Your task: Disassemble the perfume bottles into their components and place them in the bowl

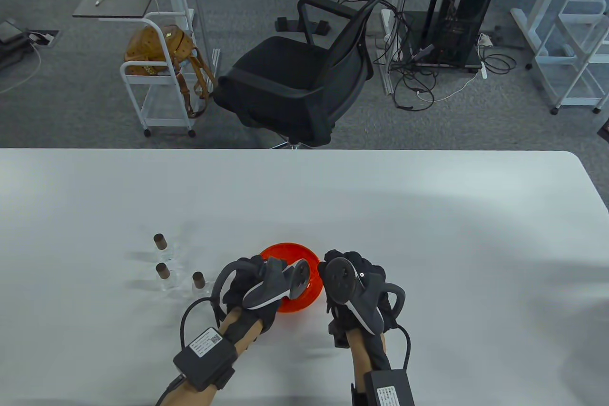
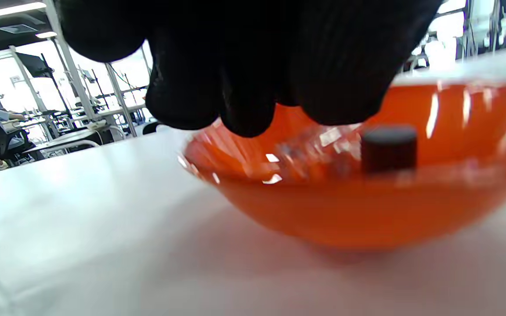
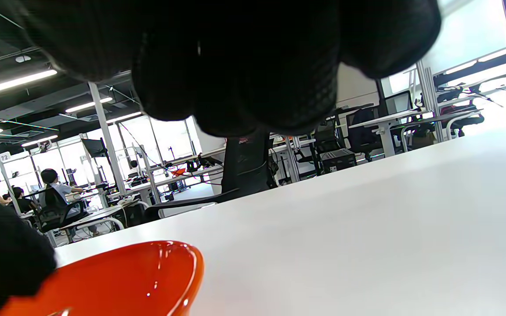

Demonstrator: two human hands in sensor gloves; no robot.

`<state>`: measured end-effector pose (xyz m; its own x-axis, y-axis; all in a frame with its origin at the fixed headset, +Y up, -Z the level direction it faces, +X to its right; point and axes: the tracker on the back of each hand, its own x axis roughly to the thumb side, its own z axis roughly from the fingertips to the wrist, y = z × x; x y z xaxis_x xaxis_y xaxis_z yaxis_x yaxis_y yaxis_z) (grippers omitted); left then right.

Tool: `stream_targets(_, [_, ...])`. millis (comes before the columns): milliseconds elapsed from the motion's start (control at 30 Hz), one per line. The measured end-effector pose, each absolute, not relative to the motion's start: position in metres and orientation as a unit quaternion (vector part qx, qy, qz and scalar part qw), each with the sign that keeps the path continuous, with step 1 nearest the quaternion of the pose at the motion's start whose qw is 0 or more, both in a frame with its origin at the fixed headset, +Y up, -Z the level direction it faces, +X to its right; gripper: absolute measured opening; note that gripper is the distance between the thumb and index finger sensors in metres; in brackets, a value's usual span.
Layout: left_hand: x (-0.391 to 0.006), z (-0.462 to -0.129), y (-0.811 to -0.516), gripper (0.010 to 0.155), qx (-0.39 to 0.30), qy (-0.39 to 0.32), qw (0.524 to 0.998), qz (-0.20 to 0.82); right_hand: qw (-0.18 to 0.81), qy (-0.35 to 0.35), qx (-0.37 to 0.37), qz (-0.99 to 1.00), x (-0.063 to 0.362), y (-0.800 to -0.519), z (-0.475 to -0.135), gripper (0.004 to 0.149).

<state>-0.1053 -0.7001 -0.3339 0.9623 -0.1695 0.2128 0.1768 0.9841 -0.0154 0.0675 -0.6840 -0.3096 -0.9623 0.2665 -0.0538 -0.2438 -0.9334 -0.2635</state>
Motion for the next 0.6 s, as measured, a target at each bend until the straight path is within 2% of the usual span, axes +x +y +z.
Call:
stream_targets(133, [-0.164, -0.325, -0.656, 0.06, 0.041, -0.063, 0.997, 0.016, 0.129, -0.128, -0.04, 0.983, 0.066, -0.685, -0.31, 0.047])
stream_targets(200, [-0.213, -0.324, -0.633, 0.059, 0.081, -0.023, 0.995, 0.049, 0.128, -0.127, -0.034, 0.983, 0.064, -0.685, -0.308, 0.047])
stream_targets(300, [-0.284, -0.333, -0.62, 0.059, 0.114, 0.049, 0.989, 0.08, 0.127, -0.125, -0.028, 0.984, 0.06, -0.685, -0.307, 0.047])
stream_targets(433, [-0.357, -0.357, -0.648, 0.062, 0.049, 0.099, 0.987, 0.12, 0.132, -0.115, -0.026, 0.984, 0.057, -0.687, -0.306, 0.047])
stream_targets(533, [-0.383, -0.377, -0.688, 0.066, -0.041, 0.101, 0.981, 0.16, 0.13, -0.107, -0.026, 0.985, 0.055, -0.69, -0.307, 0.047])
stream_targets(600, [-0.389, -0.386, -0.706, 0.069, -0.078, 0.098, 0.975, 0.186, 0.129, -0.104, -0.027, 0.986, 0.056, -0.69, -0.307, 0.047])
